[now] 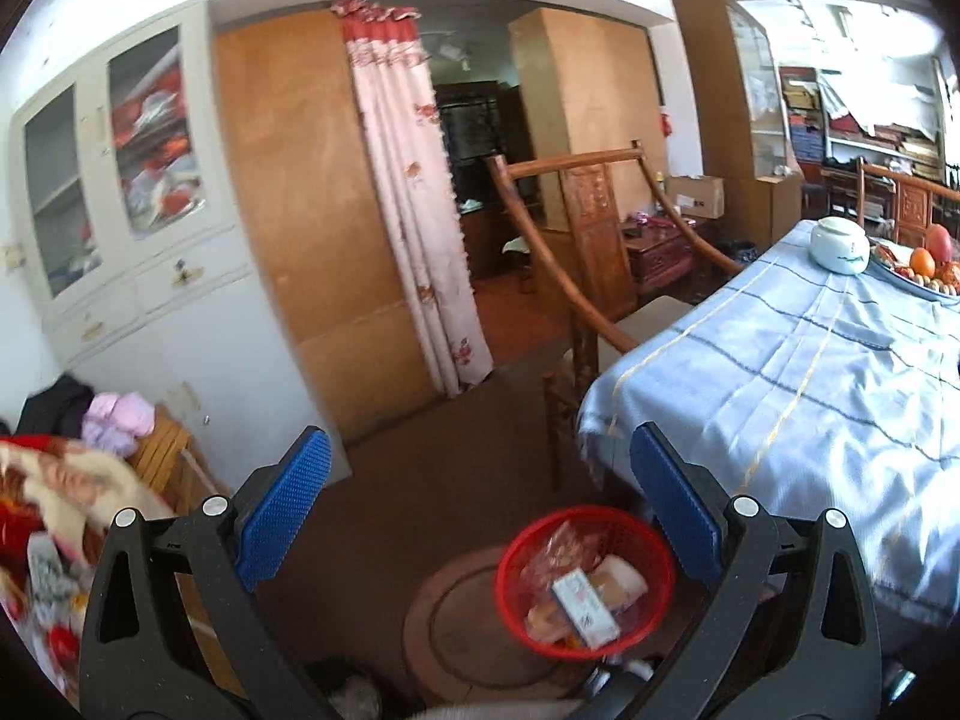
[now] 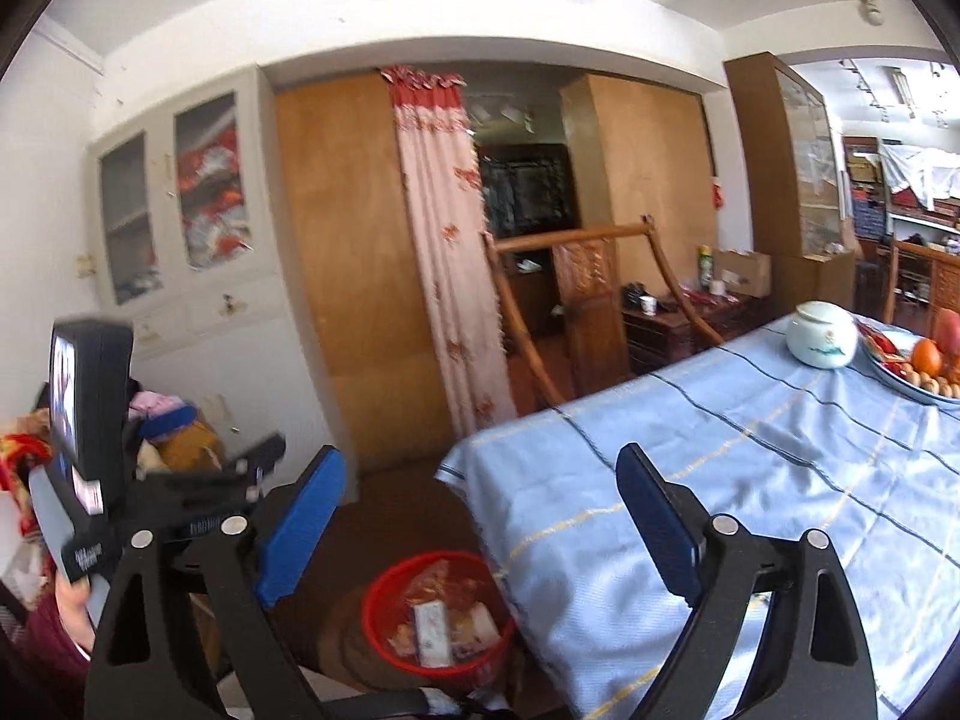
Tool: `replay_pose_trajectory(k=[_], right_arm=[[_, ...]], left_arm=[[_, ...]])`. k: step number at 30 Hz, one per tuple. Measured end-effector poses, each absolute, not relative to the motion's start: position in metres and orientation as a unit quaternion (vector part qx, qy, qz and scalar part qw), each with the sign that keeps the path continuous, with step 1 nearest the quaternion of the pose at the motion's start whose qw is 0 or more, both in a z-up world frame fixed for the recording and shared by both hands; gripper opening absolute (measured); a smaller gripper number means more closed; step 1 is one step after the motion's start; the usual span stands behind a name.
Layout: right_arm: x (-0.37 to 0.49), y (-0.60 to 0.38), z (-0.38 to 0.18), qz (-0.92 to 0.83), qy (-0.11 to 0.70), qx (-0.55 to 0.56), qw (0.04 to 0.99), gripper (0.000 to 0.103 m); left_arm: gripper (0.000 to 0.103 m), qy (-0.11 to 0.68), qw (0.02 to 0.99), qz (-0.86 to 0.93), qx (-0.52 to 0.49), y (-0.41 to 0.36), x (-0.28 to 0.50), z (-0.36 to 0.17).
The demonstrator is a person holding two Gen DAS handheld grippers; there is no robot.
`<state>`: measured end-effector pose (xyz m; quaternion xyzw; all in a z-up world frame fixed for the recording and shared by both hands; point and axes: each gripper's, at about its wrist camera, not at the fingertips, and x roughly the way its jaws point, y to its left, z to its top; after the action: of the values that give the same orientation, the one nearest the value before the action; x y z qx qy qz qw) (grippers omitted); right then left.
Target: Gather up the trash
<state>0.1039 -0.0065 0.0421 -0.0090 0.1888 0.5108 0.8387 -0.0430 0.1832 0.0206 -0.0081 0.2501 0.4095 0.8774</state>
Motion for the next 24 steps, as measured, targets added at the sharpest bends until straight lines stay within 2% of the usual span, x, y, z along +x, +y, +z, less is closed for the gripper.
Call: replay_pose_trajectory(k=[6,12,24], right_arm=[[0.071,0.004,0.033,0.504,0.197,-0.01,0.841,0.093],[0.05,0.03,0.008,0.468,0.227,-0.049,0.853,0.096],[0.078,0.099,-0.071,0.437,0.356,-0.109,0.819,0.096]], left_arm=[[0.096,0.225,0.873,0.433,0.013,0.174,-0.081,0.013],[0.096,0.227,0.885,0.407,-0.026,0.195,-0.089,-0.005],[0.096,0.34,0.846,0.399,-0.097,0.261,-0.054,-0.09]])
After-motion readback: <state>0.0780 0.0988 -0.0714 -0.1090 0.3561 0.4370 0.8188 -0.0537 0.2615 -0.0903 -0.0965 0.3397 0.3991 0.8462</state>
